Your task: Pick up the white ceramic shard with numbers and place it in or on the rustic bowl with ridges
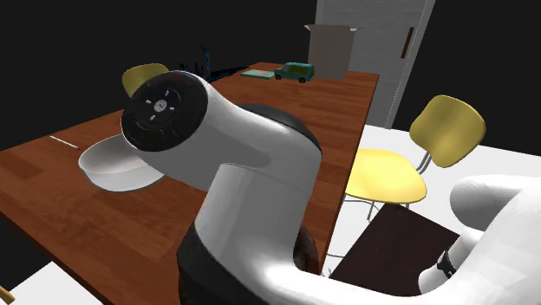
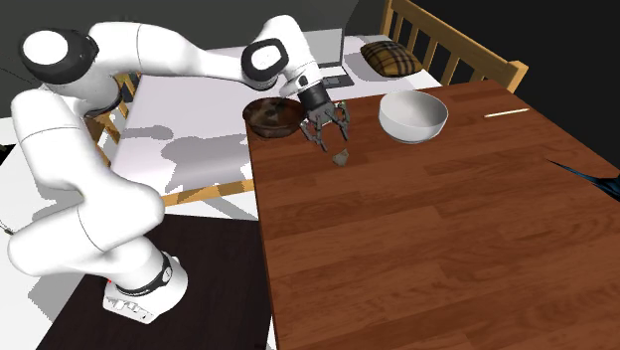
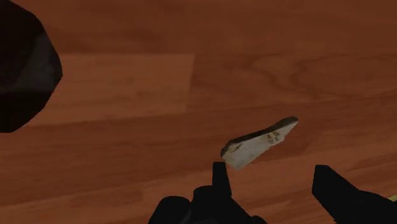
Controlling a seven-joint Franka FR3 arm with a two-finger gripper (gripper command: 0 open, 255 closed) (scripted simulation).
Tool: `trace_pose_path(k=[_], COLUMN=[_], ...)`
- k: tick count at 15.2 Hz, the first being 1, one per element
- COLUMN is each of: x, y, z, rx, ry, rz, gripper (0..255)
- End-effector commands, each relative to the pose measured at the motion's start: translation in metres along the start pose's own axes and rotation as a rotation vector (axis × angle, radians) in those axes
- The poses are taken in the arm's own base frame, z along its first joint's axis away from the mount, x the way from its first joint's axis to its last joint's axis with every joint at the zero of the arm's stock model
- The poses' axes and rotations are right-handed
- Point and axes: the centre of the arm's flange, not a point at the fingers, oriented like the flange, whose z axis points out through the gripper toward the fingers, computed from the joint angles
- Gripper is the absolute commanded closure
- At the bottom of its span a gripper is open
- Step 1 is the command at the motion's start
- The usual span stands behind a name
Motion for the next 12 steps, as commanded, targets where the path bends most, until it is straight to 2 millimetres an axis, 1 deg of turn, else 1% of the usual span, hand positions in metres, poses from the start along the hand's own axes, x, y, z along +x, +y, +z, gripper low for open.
trace_pose_path(k=[1, 2, 9, 12], x=[0.083, 0.106, 0.086, 0.085], y=[-0.045, -0.057, -0.047, -0.046], z=[0.027, 0.044, 0.073, 0.076], rx=[-0.261, -0.343, -0.343, -0.343], ry=[-0.438, -0.576, -0.576, -0.576], rz=[0.068, 0.090, 0.090, 0.090], gripper=[0, 0, 0, 0])
